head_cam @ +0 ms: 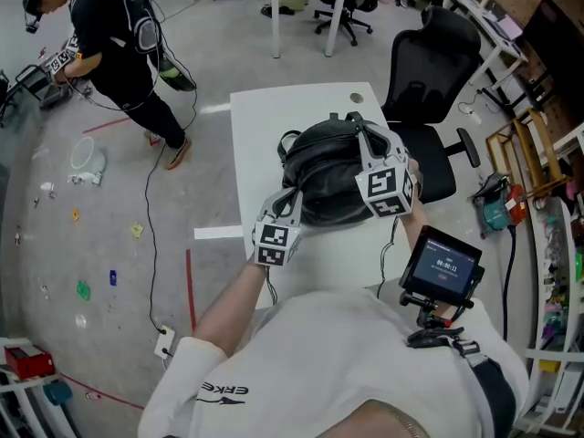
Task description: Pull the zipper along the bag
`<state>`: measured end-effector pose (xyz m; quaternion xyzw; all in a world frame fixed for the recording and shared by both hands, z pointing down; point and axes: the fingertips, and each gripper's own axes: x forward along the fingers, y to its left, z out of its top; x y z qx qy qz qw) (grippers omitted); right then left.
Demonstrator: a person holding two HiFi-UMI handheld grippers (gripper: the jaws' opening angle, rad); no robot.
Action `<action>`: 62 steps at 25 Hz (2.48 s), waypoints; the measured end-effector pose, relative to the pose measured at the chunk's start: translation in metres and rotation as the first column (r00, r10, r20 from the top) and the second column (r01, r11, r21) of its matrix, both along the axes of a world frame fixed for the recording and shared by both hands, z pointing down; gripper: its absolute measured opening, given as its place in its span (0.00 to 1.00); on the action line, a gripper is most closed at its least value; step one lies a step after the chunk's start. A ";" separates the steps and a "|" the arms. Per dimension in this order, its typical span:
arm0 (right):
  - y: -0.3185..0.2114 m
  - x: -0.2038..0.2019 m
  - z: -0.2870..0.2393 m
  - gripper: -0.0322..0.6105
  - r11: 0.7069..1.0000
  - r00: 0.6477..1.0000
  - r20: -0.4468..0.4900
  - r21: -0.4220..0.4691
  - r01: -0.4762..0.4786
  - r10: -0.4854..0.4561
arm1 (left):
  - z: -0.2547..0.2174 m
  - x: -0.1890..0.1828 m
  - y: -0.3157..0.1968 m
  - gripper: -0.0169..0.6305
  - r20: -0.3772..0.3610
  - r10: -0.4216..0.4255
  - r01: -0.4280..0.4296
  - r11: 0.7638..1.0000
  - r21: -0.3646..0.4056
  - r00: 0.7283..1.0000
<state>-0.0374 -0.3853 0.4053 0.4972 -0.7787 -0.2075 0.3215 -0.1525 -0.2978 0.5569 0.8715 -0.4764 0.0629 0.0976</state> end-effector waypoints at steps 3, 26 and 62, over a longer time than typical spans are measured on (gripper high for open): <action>-0.002 -0.011 0.004 0.08 1.000 1.000 -0.013 -0.005 0.009 -0.009 | 0.006 -0.002 -0.002 0.03 -0.001 0.006 -0.006 1.000 -0.001 1.000; 0.007 -0.062 0.007 0.08 0.993 0.986 -0.122 -0.038 0.108 -0.112 | -0.005 0.010 0.008 0.03 0.001 0.034 -0.034 0.999 -0.002 0.999; 0.008 -0.135 0.048 0.08 0.964 0.844 -0.467 -0.145 0.221 -0.264 | -0.001 0.001 0.001 0.03 -0.024 0.041 -0.041 0.999 0.010 0.999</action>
